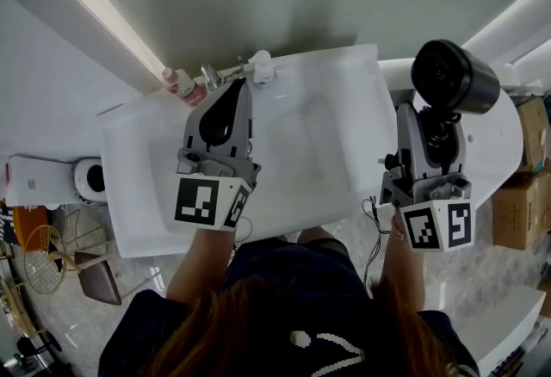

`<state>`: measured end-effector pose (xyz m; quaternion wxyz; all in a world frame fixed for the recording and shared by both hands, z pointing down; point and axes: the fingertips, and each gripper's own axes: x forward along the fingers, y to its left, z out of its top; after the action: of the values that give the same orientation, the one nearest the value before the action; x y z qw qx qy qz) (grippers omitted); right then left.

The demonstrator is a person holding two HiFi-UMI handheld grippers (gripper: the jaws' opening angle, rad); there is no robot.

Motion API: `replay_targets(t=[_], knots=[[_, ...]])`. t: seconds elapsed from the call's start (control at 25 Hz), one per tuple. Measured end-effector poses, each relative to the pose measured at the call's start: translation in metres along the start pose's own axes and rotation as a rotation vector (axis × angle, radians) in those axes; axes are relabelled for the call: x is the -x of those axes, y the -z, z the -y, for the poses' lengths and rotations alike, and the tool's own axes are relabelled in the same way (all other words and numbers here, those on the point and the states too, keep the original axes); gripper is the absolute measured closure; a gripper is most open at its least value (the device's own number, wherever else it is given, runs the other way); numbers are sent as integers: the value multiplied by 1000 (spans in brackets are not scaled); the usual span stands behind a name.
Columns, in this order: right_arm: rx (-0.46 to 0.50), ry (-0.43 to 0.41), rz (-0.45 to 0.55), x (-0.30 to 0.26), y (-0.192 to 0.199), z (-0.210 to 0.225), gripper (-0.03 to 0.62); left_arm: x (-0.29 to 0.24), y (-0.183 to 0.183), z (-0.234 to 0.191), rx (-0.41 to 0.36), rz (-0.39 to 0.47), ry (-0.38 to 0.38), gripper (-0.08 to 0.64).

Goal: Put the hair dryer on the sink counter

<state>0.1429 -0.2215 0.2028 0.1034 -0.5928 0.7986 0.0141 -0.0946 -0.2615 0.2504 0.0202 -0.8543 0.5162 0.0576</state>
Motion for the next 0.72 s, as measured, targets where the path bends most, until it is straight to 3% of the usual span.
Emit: replay_targets(t=[0.72], knots=[[-24,-65,-20,-5,6,30,298,-15,9,27,-2,2,-48,541]])
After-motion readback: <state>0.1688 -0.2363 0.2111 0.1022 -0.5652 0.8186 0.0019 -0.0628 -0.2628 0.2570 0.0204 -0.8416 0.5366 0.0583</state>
